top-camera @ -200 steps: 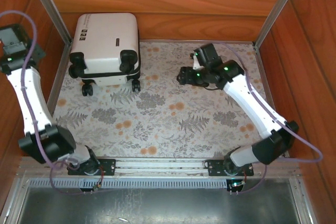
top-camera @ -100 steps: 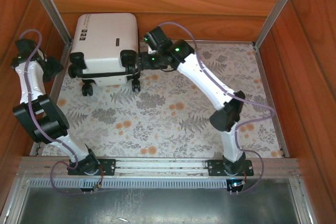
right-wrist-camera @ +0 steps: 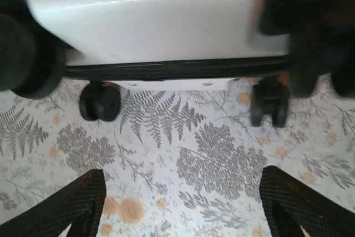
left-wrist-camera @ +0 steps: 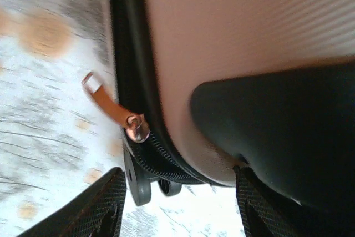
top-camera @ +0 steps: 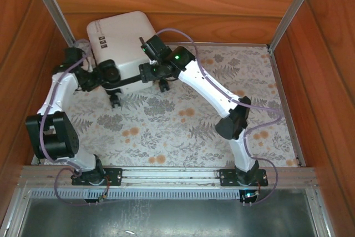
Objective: Pack the luggage
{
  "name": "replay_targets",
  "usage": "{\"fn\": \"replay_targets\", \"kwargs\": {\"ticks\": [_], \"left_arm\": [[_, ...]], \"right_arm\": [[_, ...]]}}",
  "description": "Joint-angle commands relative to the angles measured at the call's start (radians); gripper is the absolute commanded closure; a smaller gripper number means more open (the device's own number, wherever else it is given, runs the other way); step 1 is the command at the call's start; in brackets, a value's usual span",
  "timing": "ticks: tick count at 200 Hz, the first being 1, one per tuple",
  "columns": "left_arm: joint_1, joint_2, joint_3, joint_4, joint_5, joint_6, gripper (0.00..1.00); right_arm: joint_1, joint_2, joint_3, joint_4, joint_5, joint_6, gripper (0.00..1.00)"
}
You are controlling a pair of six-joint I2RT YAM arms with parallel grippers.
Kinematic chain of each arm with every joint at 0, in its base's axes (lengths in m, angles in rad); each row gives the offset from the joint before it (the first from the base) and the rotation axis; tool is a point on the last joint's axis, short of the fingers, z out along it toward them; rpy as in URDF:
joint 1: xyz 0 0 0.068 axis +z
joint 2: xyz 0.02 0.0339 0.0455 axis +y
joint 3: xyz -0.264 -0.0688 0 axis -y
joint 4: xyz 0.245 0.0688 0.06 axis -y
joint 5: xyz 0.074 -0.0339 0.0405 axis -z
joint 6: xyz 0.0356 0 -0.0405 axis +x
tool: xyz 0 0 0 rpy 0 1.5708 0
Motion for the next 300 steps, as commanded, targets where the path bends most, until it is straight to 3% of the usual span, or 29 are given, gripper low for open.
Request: {"fn": "replay_targets", "kwargs": {"ticks": [1, 31, 46, 58, 84, 102, 121, 155, 181, 226, 264, 300], "left_arm": [[-0.084, -0.091, -0.007, 0.108, 0.091, -0.014, 0.42], [-0.210, -0.208, -0.023, 0.108, 0.086, 0.039, 0.42], [-0.270, -0.302, -0.059, 0.108, 0.018, 0.074, 0.42], [-0.286, -0.399, -0.106, 0.108, -0.079, 0.066, 0.39], [-0.285, -0.616, -0.240, 0.101, -0.426, -0.056, 0.29], [-0.283, -0.716, -0.327, 0.078, -0.525, -0.124, 0.24], [-0.282, -0.727, -0.415, 0.064, -0.520, -0.191, 0.22], [-0.271, -0.594, -0.480, 0.054, -0.427, -0.291, 0.22], [-0.266, -0.543, -0.489, 0.084, -0.405, -0.294, 0.22], [-0.202, -0.585, -0.545, 0.153, -0.330, -0.290, 0.22], [-0.192, -0.632, -0.587, 0.172, -0.309, -0.301, 0.22], [-0.183, -0.664, -0.608, 0.172, -0.310, -0.301, 0.22]], "right_arm": [[0.009, -0.128, -0.083, 0.055, 0.045, -0.037, 0.21], [0.013, -0.202, -0.142, 0.083, 0.029, -0.071, 0.19], [0.016, -0.210, -0.138, 0.086, -0.006, -0.097, 0.17], [0.021, -0.208, -0.138, 0.089, -0.030, -0.114, 0.17], [0.035, -0.169, -0.119, 0.090, -0.064, -0.149, 0.16], [0.057, -0.107, -0.058, 0.066, -0.067, -0.175, 0.16], [0.076, -0.018, 0.056, 0.012, -0.068, -0.192, 0.15], [0.091, 0.143, 0.262, -0.085, -0.059, -0.191, 0.14], [0.093, 0.177, 0.245, -0.065, -0.036, -0.179, 0.14], [0.092, 0.239, 0.239, 0.031, -0.040, -0.183, 0.18], [0.083, 0.351, 0.372, 0.026, -0.041, -0.179, 0.23], [0.073, 0.322, 0.268, 0.055, 0.002, -0.175, 0.24]]}}
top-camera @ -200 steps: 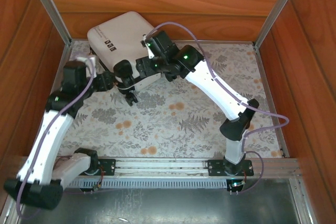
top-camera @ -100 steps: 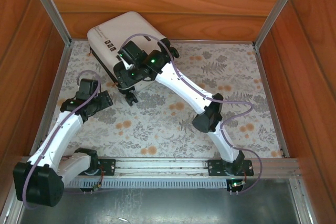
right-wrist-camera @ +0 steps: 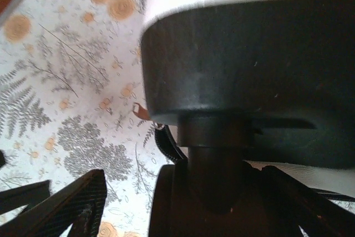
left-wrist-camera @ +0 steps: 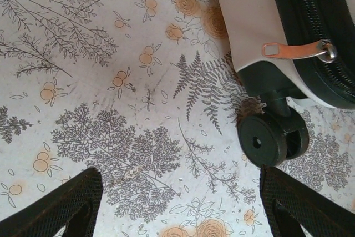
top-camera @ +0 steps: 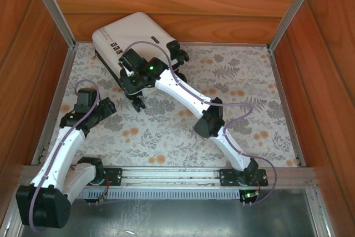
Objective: Pack the luggage
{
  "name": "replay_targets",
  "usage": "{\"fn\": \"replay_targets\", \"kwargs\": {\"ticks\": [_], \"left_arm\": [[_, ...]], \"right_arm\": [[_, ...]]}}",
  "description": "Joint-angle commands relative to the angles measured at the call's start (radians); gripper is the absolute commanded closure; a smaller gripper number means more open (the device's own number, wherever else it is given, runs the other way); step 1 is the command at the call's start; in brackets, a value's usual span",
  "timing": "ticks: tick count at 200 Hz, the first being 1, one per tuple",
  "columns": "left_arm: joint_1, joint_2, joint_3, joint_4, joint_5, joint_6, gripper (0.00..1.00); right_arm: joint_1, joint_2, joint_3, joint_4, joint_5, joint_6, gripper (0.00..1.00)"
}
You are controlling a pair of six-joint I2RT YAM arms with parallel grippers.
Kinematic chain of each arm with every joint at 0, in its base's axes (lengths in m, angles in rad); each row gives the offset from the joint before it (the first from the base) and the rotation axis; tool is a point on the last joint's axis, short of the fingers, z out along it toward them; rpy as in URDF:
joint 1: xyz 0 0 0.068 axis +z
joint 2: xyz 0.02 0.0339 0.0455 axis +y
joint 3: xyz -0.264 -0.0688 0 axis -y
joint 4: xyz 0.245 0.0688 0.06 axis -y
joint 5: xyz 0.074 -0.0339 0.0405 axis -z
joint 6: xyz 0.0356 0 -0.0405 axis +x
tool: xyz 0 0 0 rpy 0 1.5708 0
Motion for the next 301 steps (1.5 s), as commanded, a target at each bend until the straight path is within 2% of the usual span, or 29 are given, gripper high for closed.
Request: {"fn": "replay_targets", "kwargs": {"ticks": [1, 33, 71, 82, 95, 118, 125, 137, 169, 190, 226, 264, 278, 301], "left_arm": [[0.015, -0.021, -0.012, 0.018, 0.013, -0.010, 0.22], [0.018, -0.003, -0.017, 0.018, 0.017, -0.007, 0.22], [0.018, -0.002, -0.034, 0.049, 0.032, 0.042, 0.27], [0.018, -0.013, -0.043, 0.065, 0.045, 0.048, 0.29], [0.018, -0.031, -0.065, 0.117, 0.098, 0.041, 0.29], [-0.008, -0.065, -0.120, 0.276, 0.242, 0.035, 0.30], [-0.041, -0.072, -0.141, 0.352, 0.278, 0.033, 0.31], [-0.106, -0.081, -0.148, 0.406, 0.279, 0.068, 0.32], [-0.283, -0.104, -0.197, 0.496, 0.199, 0.167, 0.32], [-0.358, -0.069, -0.207, 0.507, 0.157, 0.216, 0.31], [-0.424, 0.005, -0.285, 0.678, 0.210, 0.331, 0.33], [-0.435, 0.036, -0.358, 0.865, 0.216, 0.487, 0.44], [-0.435, 0.030, -0.390, 0.931, 0.241, 0.518, 0.43], [-0.435, 0.027, -0.410, 0.973, 0.309, 0.538, 0.35]], "right_arm": [[-0.014, -0.030, -0.046, 0.022, 0.037, 0.003, 0.24], [-0.018, -0.023, -0.069, 0.082, 0.029, -0.031, 0.27], [-0.019, -0.032, -0.069, 0.179, 0.034, -0.093, 0.41], [-0.018, -0.040, -0.069, 0.198, 0.035, -0.115, 0.51], [-0.017, -0.054, -0.063, 0.203, 0.037, -0.147, 0.71], [-0.019, -0.105, -0.079, 0.165, 0.066, -0.208, 0.99], [-0.019, -0.127, -0.089, 0.146, 0.084, -0.225, 1.00], [-0.019, -0.175, -0.113, 0.114, 0.101, -0.260, 1.00], [-0.020, -0.339, -0.231, 0.054, 0.138, -0.316, 1.00], [-0.018, -0.450, -0.314, 0.014, 0.142, -0.316, 1.00], [-0.018, -0.578, -0.432, -0.010, 0.101, -0.287, 1.00], [-0.019, -0.668, -0.598, 0.047, 0.029, -0.255, 1.00], [-0.019, -0.692, -0.665, 0.072, 0.044, -0.243, 1.00], [-0.020, -0.721, -0.767, 0.113, 0.050, -0.215, 1.00]]}}
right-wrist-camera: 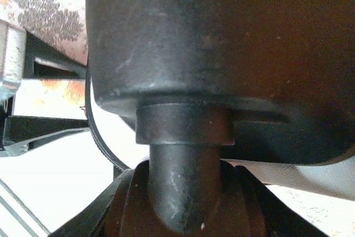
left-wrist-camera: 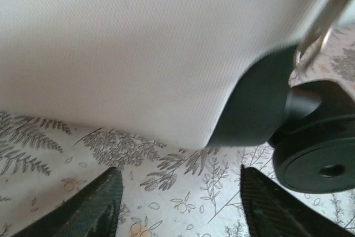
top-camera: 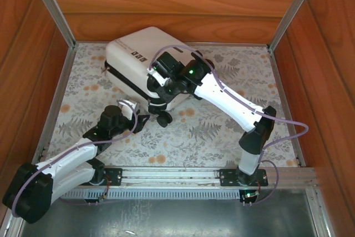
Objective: Pack the luggage
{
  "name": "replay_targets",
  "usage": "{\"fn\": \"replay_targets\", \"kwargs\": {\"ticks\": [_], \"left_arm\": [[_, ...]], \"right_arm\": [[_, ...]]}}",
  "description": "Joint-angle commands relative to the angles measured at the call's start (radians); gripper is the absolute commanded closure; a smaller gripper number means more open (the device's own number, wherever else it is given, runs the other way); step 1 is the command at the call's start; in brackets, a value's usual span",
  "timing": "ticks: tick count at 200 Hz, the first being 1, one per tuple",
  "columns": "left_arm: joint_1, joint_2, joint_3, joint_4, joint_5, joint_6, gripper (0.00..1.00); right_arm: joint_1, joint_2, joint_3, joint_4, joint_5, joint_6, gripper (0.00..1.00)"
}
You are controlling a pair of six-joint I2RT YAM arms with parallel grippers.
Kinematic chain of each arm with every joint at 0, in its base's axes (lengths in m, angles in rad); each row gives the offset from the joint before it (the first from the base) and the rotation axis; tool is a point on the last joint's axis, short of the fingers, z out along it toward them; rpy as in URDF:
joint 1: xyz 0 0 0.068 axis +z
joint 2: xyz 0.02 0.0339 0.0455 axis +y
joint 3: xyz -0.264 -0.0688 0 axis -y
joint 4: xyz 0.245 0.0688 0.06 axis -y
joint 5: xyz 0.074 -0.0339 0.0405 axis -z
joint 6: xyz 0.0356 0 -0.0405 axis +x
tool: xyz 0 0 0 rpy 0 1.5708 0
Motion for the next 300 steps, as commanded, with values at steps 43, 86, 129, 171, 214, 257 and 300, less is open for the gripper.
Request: {"fn": "replay_targets", "kwargs": {"ticks": [43, 86, 129, 171, 214, 257, 300], "left_arm": [[-0.075, -0.022, -0.041, 0.137, 0.103, 0.064, 0.31], [-0.191, -0.105, -0.133, 0.138, -0.073, 0.065, 0.30], [-0.195, -0.109, -0.134, 0.140, -0.210, 0.127, 0.30], [-0.192, 0.031, -0.069, 0.192, -0.180, 0.164, 0.31], [-0.125, 0.162, 0.004, 0.273, -0.100, 0.179, 0.33], [-0.082, 0.160, -0.014, 0.336, -0.078, 0.184, 0.36], [-0.035, 0.058, -0.103, 0.375, -0.006, 0.228, 0.37]], "right_arm": [[0.004, -0.096, -0.224, 0.265, 0.020, 0.108, 1.00], [0.003, -0.062, -0.257, 0.302, 0.009, 0.148, 1.00], [0.004, -0.047, -0.232, 0.295, 0.000, 0.164, 1.00], [0.004, -0.056, -0.239, 0.296, -0.004, 0.169, 1.00], [0.005, -0.058, -0.234, 0.286, -0.011, 0.171, 1.00], [0.005, -0.070, -0.234, 0.277, -0.007, 0.170, 1.00], [0.005, -0.080, -0.232, 0.276, -0.007, 0.170, 1.00]]}}
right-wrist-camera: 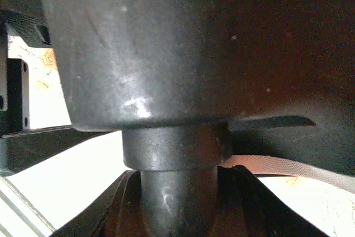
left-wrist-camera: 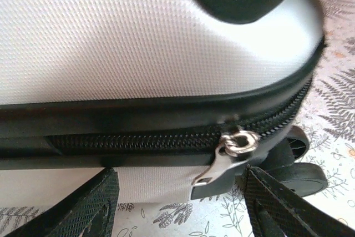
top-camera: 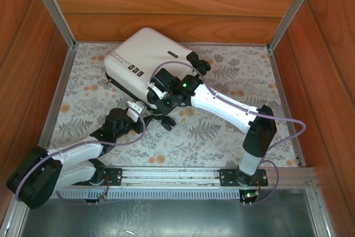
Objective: Pack the luggage
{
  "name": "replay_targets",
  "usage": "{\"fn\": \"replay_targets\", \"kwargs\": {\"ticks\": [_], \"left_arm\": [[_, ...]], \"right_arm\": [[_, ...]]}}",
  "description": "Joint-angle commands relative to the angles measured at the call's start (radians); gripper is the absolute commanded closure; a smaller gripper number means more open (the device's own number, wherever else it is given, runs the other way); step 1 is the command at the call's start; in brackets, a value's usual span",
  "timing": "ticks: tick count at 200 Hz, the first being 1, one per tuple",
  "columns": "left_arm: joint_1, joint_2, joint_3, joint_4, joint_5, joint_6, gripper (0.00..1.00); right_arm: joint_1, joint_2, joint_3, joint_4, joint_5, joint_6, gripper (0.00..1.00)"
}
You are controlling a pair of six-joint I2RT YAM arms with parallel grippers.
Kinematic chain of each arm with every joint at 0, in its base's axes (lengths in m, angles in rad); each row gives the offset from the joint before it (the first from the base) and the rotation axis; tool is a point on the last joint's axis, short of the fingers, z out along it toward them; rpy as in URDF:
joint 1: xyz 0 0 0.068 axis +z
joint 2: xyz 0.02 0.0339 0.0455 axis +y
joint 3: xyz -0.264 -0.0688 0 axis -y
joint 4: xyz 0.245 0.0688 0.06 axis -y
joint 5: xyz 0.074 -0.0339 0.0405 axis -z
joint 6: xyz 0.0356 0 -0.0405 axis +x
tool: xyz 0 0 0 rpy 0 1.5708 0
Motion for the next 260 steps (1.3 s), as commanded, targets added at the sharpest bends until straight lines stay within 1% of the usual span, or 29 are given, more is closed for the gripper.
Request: {"fn": "replay_targets", "kwargs": {"ticks": [1, 15, 28, 55, 78, 124, 153, 162, 177, 213, 242, 260], "left_arm": [[0.033, -0.070, -0.039, 0.094, 0.081, 0.049, 0.37], [0.049, -0.096, -0.051, 0.105, 0.111, 0.052, 0.37], [0.052, -0.078, -0.047, 0.122, 0.135, 0.051, 0.37], [0.071, 0.026, -0.016, 0.155, 0.216, 0.051, 0.40], [0.079, 0.115, 0.010, 0.206, 0.269, 0.048, 0.41], [0.081, 0.226, 0.058, 0.312, 0.270, 0.024, 0.47], [0.075, 0.248, 0.077, 0.354, 0.282, -0.002, 0.55], [0.072, 0.238, 0.076, 0.367, 0.279, -0.010, 0.58], [0.061, 0.201, 0.069, 0.379, 0.264, -0.020, 0.60], [0.019, 0.108, 0.055, 0.379, 0.218, -0.041, 0.74], [-0.027, 0.095, 0.048, 0.378, 0.168, -0.046, 0.92], [-0.040, 0.111, 0.046, 0.378, 0.155, -0.053, 0.94]], "right_arm": [[-0.014, -0.044, 0.053, 0.073, 0.050, 0.062, 1.00], [-0.014, -0.045, 0.053, 0.075, 0.050, 0.063, 1.00], [-0.014, -0.044, 0.054, 0.078, 0.049, 0.061, 1.00], [-0.014, -0.039, 0.060, 0.078, 0.044, 0.061, 1.00], [-0.014, -0.041, 0.058, 0.075, 0.045, 0.060, 1.00], [-0.013, -0.055, 0.040, 0.079, 0.050, 0.061, 1.00], [-0.013, -0.059, 0.036, 0.078, 0.053, 0.061, 1.00], [-0.014, -0.059, 0.034, 0.078, 0.053, 0.061, 1.00], [-0.014, -0.059, 0.035, 0.073, 0.055, 0.061, 1.00], [-0.013, -0.064, 0.033, 0.077, 0.056, 0.064, 1.00], [-0.014, -0.060, 0.036, 0.082, 0.050, 0.070, 1.00], [-0.013, -0.058, 0.045, 0.080, 0.040, 0.074, 1.00]]}}
